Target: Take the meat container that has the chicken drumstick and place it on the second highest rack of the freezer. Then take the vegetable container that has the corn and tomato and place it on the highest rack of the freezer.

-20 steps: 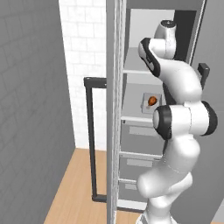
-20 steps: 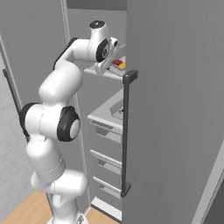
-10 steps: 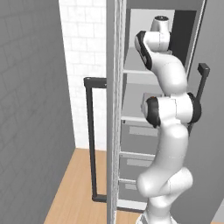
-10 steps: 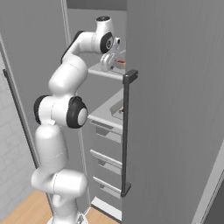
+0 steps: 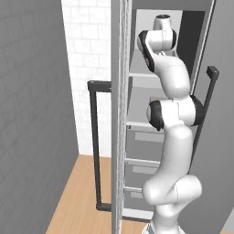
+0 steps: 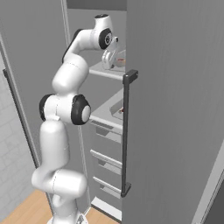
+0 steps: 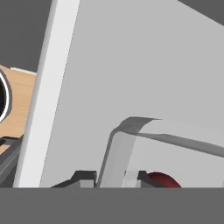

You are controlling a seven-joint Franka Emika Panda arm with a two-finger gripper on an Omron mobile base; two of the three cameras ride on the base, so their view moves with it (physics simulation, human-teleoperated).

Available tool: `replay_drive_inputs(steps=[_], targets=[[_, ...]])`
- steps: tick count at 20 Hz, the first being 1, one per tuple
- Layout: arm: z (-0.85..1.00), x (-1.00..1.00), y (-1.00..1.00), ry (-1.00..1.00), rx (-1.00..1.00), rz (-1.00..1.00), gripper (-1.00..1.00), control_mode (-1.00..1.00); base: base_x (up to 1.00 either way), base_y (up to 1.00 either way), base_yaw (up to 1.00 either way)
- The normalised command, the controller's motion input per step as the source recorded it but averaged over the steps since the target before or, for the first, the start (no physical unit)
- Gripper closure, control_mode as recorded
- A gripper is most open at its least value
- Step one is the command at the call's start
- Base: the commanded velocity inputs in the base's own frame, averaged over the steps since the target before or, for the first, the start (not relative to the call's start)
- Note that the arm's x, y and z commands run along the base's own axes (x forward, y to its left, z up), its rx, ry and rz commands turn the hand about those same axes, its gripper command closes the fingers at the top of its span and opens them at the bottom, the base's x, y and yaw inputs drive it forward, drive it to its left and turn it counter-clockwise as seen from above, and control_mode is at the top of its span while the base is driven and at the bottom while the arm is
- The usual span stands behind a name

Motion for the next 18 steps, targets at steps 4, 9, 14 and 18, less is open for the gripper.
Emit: replay_drive_inputs(steps=[4, 9, 14, 18], targets=[[-0.27, 0.11, 0.00, 0.00, 0.00, 0.05, 1.00, -1.00, 0.00, 0.00, 0.00], [-0.30, 0.06, 0.00, -0.02, 0.00, 0.03, -1.00, -1.00, 0.00, 0.00, 0.00], [-0.33, 0.00, 0.00, -0.12, 0.00, 0.00, -1.00, -1.00, 0.00, 0.00, 0.00], [-0.27, -0.05, 0.00, -0.29, 0.00, 0.00, -1.00, -1.00, 0.00, 0.00, 0.00]])
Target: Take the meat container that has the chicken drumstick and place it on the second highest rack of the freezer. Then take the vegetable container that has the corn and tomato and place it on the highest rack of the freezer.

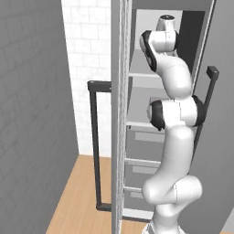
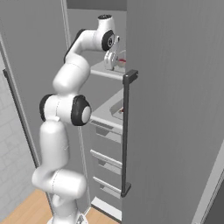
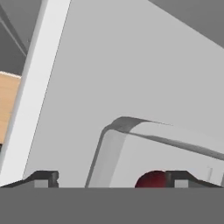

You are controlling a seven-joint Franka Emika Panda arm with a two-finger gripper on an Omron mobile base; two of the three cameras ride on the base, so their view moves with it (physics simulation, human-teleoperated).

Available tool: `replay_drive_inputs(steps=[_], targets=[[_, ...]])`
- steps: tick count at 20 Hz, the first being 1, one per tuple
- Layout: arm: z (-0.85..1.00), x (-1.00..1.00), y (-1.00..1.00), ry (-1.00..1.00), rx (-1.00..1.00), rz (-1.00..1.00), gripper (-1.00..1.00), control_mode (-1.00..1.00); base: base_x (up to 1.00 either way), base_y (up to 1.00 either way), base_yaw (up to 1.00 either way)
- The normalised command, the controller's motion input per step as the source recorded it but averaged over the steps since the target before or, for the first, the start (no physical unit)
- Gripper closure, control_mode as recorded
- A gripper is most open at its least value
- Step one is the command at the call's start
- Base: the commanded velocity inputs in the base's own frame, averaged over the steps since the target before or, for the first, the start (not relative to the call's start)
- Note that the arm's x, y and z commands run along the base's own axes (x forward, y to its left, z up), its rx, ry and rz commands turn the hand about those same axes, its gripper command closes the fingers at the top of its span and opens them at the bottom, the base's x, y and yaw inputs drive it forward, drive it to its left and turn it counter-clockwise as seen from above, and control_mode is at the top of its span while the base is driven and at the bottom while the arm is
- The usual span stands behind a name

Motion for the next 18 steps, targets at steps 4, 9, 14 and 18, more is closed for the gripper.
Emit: replay_drive_inputs(steps=[4, 9, 14, 18], targets=[[-0.39, -0.14, 0.00, -0.32, 0.00, 0.00, -1.00, -1.00, 0.00, 0.00, 0.00], [-0.03, -0.16, 0.01, -0.28, 0.00, 0.00, -1.00, -1.00, 0.00, 0.00, 0.00], [0.05, -0.28, 0.03, -0.15, -0.02, 0.00, -1.00, -1.00, 0.00, 0.00, 0.00], [0.19, -0.70, 0.03, -0.20, -0.01, 0.00, -1.00, -1.00, 0.00, 0.00, 0.00]])
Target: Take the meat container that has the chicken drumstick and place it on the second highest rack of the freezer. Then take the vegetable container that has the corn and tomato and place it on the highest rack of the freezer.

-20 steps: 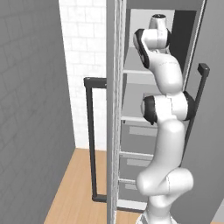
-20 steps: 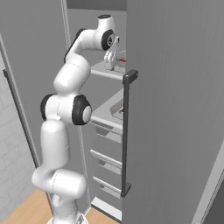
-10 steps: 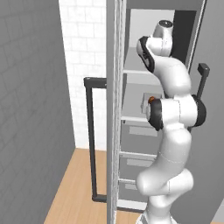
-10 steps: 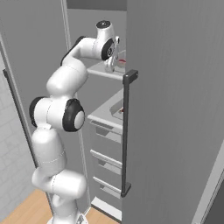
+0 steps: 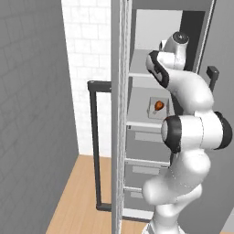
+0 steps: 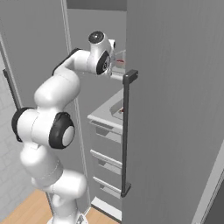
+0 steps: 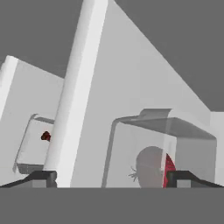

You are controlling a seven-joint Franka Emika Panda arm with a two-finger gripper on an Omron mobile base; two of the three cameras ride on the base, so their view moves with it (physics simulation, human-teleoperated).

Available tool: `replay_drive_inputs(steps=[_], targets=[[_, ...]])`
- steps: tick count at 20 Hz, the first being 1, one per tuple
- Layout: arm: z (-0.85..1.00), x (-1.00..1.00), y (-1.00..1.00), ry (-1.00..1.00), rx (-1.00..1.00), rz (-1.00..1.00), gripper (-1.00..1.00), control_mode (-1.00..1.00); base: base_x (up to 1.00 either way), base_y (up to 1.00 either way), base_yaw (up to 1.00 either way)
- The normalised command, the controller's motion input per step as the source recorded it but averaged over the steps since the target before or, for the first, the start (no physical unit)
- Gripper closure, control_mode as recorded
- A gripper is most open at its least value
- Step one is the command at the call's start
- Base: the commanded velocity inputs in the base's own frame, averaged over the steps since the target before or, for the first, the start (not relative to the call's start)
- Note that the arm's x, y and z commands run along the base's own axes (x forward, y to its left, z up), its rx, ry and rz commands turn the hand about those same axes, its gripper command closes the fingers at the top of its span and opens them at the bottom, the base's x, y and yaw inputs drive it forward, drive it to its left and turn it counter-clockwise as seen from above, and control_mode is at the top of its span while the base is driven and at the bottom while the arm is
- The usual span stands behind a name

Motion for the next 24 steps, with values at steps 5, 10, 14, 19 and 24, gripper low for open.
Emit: replay_drive_inputs(steps=[5, 10, 14, 19, 24], targets=[[0.37, -1.00, 0.21, -0.08, 0.00, 0.00, -1.00, -1.00, 0.00, 0.00, 0.00], [0.07, -1.00, 0.11, -0.09, 0.00, 0.00, -1.00, -1.00, 0.00, 0.00, 0.00], [-0.06, -1.00, 0.01, -0.07, 0.00, 0.00, -1.00, -1.00, 0.00, 0.00, 0.00], [-0.72, -1.00, 0.00, 0.01, 0.00, 0.00, -1.00, -1.00, 0.00, 0.00, 0.00], [-1.00, -1.00, 0.20, 0.00, -0.03, 0.00, -1.00, -1.00, 0.00, 0.00, 0.00]])
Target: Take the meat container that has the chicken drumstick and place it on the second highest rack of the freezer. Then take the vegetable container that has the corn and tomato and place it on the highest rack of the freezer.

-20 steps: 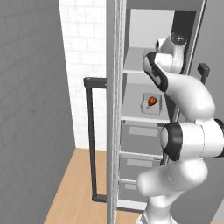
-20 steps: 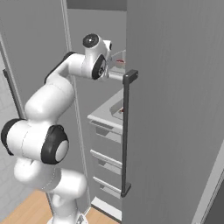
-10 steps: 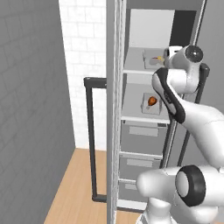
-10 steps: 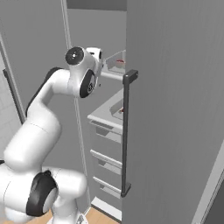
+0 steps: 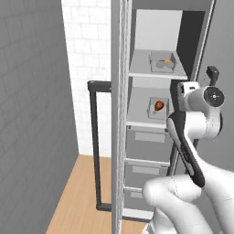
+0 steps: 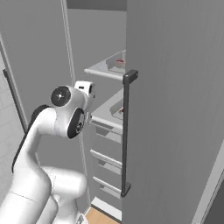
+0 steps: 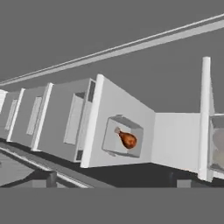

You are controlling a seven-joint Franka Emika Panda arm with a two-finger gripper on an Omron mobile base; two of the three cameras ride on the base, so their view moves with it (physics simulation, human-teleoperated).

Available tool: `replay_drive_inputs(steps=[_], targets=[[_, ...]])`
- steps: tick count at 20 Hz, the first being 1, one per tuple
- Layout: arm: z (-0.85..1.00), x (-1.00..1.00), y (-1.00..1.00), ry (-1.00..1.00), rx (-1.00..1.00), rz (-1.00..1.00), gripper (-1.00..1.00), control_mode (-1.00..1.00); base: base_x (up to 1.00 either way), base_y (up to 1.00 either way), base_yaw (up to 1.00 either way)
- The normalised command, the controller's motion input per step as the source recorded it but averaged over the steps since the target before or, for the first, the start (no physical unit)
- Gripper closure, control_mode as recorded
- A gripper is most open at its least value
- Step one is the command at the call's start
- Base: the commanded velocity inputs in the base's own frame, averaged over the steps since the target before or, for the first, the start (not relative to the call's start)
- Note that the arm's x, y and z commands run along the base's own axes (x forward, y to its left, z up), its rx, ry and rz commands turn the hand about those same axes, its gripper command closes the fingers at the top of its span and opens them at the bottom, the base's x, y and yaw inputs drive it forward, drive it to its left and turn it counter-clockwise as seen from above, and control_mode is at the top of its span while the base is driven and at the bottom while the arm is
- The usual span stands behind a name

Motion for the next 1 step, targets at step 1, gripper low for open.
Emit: replay_drive_inputs(steps=[1], targets=[[-1.00, -1.00, 0.34, 0.00, -0.11, 0.00, -1.00, -1.00, 0.00, 0.00, 0.00]])
